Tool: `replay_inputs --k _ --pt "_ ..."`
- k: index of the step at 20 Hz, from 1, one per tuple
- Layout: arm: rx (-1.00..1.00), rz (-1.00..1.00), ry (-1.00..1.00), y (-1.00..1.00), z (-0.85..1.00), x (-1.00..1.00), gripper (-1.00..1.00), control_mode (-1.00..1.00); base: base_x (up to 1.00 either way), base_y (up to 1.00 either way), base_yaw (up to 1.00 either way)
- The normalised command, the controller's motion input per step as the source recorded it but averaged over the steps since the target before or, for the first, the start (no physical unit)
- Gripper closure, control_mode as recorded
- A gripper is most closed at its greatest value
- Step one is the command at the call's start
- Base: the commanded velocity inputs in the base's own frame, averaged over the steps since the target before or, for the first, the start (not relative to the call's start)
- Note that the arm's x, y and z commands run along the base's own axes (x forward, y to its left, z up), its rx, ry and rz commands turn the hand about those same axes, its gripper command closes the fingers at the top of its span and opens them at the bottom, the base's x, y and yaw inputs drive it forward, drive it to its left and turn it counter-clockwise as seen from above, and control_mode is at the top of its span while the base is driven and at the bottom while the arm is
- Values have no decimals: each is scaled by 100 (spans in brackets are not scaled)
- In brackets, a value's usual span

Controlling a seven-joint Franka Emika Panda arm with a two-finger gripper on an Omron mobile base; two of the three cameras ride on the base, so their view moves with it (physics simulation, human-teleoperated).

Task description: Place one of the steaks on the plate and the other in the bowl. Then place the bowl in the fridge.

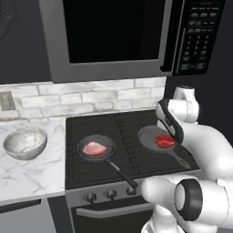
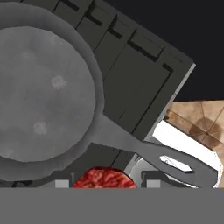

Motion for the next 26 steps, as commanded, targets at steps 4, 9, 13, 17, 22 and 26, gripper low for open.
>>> replay_inputs --k 4,9,13,17,22,26 --pt "0 -17 5 16 16 -37 100 -100 0 0 0" --pt "0 -13 3 24 17 -11 100 -100 0 0 0" --pt "0 -6 0 23 7 -4 100 -100 0 0 0" --pt "0 -2 1 9 0 -6 100 -100 0 0 0" --pt "0 0 -3 5 0 -19 100 -100 0 0 0" --pt "0 0 -3 0 -2 -6 100 -100 0 0 0"
